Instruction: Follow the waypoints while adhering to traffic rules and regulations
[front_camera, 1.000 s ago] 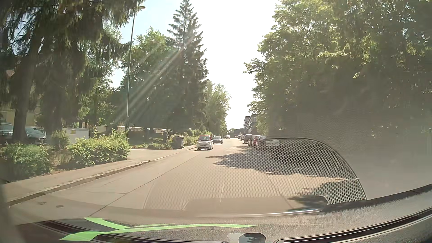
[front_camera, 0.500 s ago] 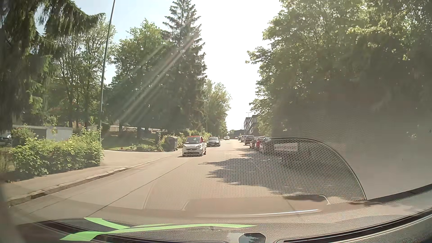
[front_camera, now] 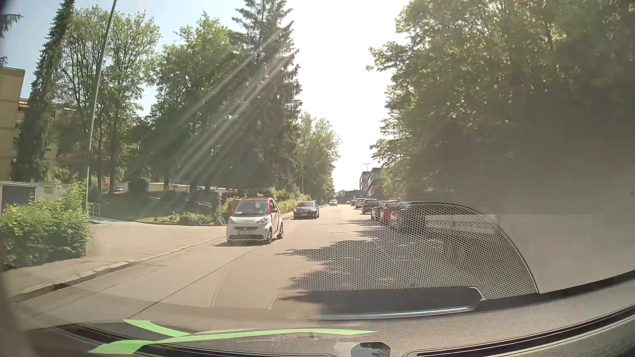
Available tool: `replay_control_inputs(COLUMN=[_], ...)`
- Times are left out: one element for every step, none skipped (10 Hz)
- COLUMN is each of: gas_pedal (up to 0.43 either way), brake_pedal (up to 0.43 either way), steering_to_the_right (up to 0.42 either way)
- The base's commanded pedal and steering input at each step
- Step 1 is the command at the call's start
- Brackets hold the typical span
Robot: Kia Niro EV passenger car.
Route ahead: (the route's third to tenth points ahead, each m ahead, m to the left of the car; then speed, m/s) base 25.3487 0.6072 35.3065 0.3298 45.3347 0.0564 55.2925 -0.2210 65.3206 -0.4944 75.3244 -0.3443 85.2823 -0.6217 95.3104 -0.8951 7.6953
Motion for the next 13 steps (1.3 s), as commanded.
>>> replay_control_inputs(gas_pedal=[0.189,0.189,0.189,0.189,0.189,0.189,0.189,0.189,0.189,0.189,0.189,0.189,0.189], brake_pedal=[0.0,0.0,0.0,0.0,0.0,0.0,0.0,0.0,0.0,0.0,0.0,0.0,0.0], steering_to_the_right=[-0.005,-0.005,-0.004,-0.003,-0.002,0.0,0.002,0.002,0.003,0.003,0.003,0.003,0.002])
